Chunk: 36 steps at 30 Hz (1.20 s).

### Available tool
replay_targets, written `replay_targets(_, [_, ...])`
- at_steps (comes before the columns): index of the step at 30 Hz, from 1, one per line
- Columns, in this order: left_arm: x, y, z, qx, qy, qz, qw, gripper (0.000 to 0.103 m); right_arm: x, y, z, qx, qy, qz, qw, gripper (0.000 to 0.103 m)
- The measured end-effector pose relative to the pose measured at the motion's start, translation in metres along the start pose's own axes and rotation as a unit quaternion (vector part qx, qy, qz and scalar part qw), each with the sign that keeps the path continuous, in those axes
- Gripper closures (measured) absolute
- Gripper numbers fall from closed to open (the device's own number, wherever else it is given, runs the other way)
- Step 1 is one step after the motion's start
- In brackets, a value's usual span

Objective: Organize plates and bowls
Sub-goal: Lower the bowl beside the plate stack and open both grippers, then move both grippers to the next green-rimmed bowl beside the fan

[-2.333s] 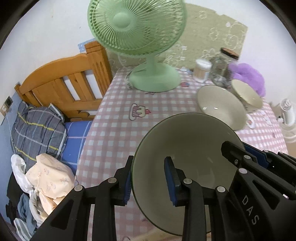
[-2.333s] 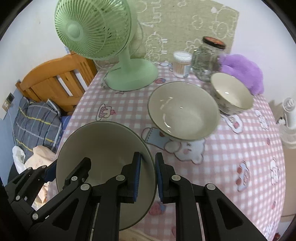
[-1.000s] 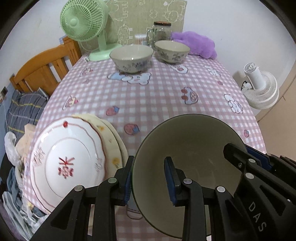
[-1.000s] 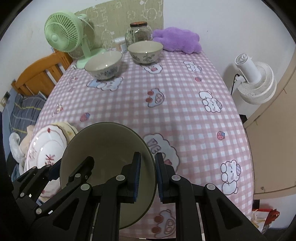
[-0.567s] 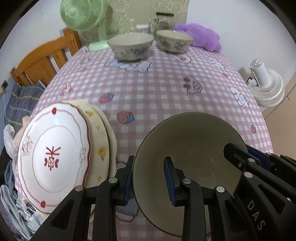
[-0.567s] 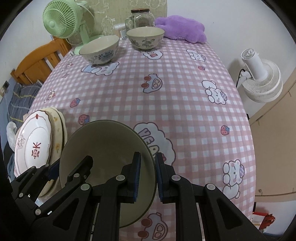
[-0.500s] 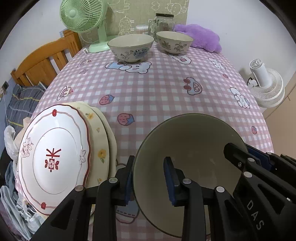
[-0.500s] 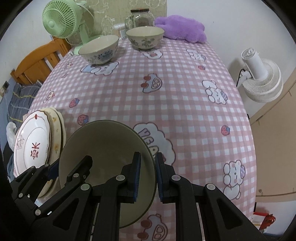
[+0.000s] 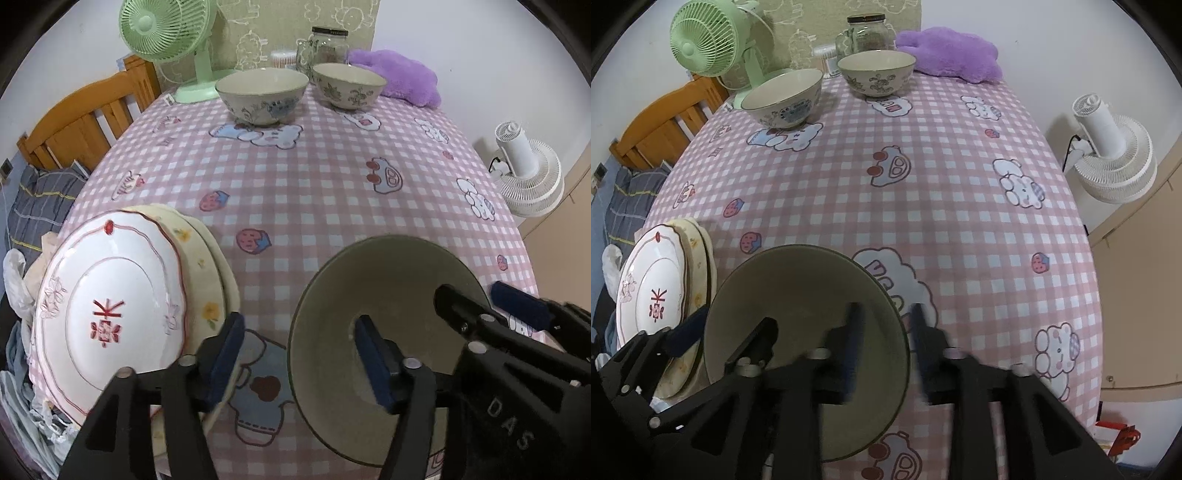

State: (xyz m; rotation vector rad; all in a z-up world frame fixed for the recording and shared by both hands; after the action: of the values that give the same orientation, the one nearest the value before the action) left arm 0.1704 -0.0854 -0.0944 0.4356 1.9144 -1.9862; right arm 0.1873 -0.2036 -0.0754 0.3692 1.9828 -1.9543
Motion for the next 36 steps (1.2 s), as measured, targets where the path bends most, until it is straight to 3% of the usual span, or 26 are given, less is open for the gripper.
replay_targets(1, [-0.002,-0.004,-0.002,-0.001,-0.001,0.005,1.0000,0.029,-0.001,-0.003,0.000,0.001,0.002,0.006,1.000,0.034])
replay_targets(3, [-0.007,-0.009,-0.004,-0.003,0.002,0.010,0.9999,0.025,-0.004,-0.011,-0.003,-0.001,0.002,0.019,1.000,0.031])
replay_targets(19, [-0.058,-0.061,-0.064,0.009,0.032,0.081,0.9962,0.025,-0.044,-0.068,-0.065,-0.009,0.012,0.091,0.996,0.030])
replay_targets(32, [-0.117,-0.067,-0.102,0.026,0.059,0.119,0.9908,0.025,-0.097,-0.082,-0.109,0.016,0.041,0.133,0.990,0.030])
replay_targets(36, [-0.137,-0.062,-0.103,0.016,0.055,0.131,0.9897,0.025,-0.120,-0.077,-0.109,0.015,0.042,0.144,0.989,0.019])
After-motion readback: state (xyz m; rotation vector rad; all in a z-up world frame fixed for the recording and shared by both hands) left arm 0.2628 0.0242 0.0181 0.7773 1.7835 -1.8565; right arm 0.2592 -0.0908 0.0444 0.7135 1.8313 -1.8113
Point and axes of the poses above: each gripper's, at about its wrist camera, not at the fingertips, and y roughly the way its jaws point, z to its right, x to its underside, the point moved 4 cm from there along y, roughly the way its jaws point, and after that the axes turned 4 degrees about y, right-handed, at the moved point
